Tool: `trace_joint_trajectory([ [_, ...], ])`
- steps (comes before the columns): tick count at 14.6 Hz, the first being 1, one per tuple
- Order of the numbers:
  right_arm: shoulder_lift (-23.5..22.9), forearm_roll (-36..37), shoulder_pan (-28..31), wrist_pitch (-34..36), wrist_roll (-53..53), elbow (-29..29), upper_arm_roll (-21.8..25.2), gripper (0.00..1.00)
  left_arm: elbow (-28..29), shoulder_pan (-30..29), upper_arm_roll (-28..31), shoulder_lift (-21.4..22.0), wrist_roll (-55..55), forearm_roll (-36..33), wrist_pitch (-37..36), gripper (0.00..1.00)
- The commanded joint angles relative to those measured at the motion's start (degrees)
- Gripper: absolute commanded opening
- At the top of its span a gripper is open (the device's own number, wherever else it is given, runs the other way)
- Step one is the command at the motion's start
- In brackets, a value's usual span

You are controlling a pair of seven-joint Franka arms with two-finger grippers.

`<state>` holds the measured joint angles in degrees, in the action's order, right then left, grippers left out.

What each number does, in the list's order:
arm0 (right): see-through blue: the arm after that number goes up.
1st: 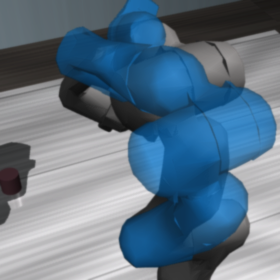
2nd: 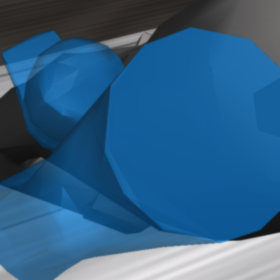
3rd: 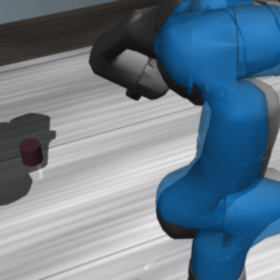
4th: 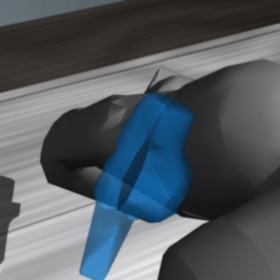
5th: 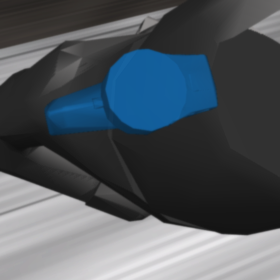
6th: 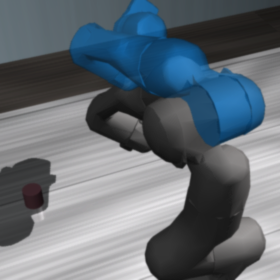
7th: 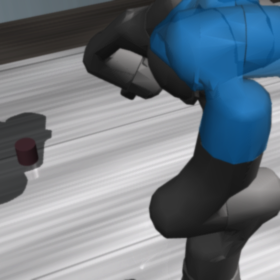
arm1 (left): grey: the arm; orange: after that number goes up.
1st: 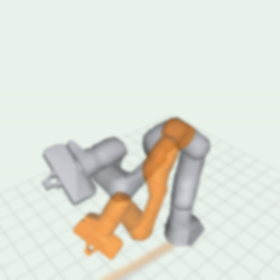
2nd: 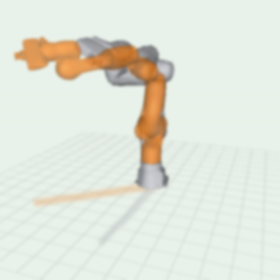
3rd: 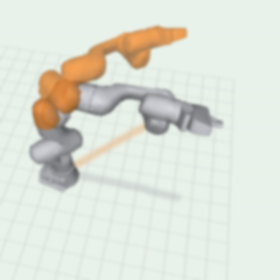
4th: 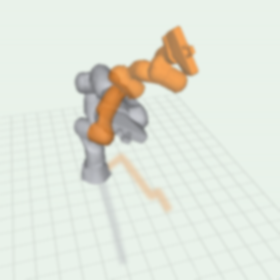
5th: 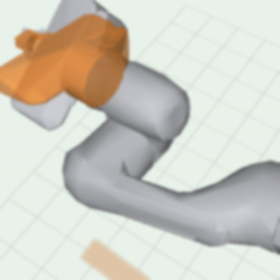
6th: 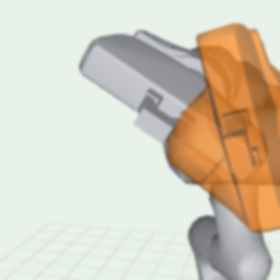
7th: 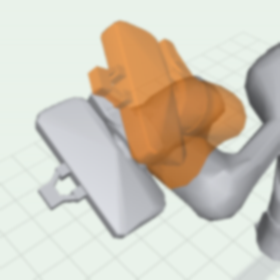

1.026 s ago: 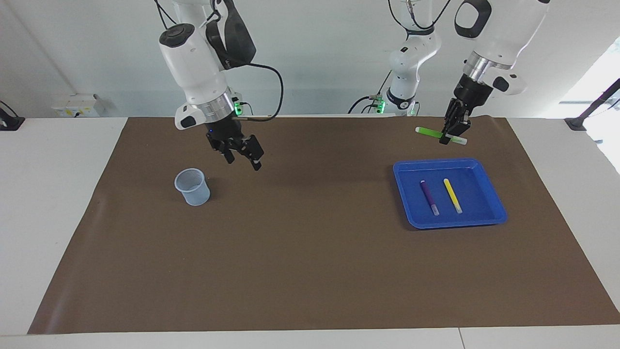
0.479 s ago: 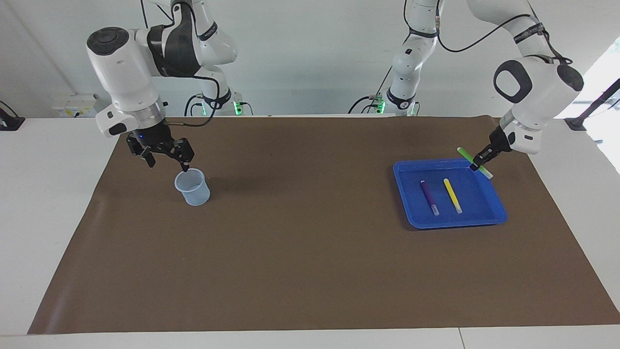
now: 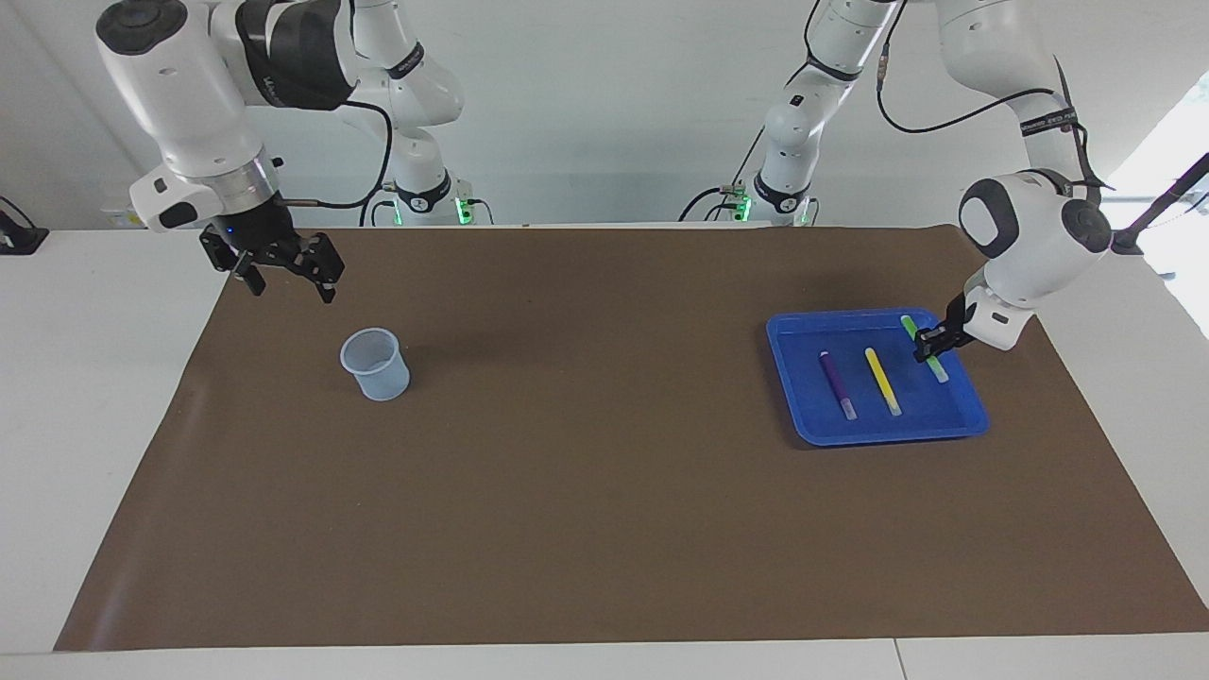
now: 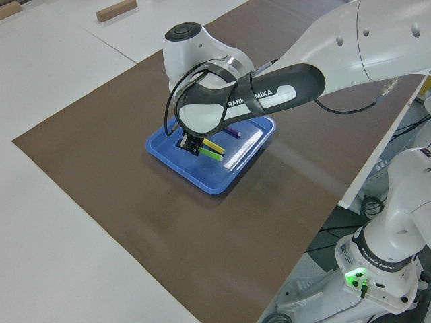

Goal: Right arm passes pens to left for tray arrangement
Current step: 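Open the left gripper to release the green pen in the tray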

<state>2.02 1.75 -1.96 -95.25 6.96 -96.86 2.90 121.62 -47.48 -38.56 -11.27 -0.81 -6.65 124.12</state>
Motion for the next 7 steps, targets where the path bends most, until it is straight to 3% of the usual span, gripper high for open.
trace_joint_trajectory([
  [1, 0.0, -0.6, -0.15, 4.19, -1.33, 2.12, 0.09, 1.0, 0.63, 0.1, -0.02, -1.64, 0.9, -2.4, 2.44, 0.0],
  [7, 1.58, -0.61, -0.24, 5.69, -0.54, -0.34, -0.87, 1.0, 1.07, 0.1, -0.02, -1.64, 1.68, -2.49, 3.06, 0.0],
])
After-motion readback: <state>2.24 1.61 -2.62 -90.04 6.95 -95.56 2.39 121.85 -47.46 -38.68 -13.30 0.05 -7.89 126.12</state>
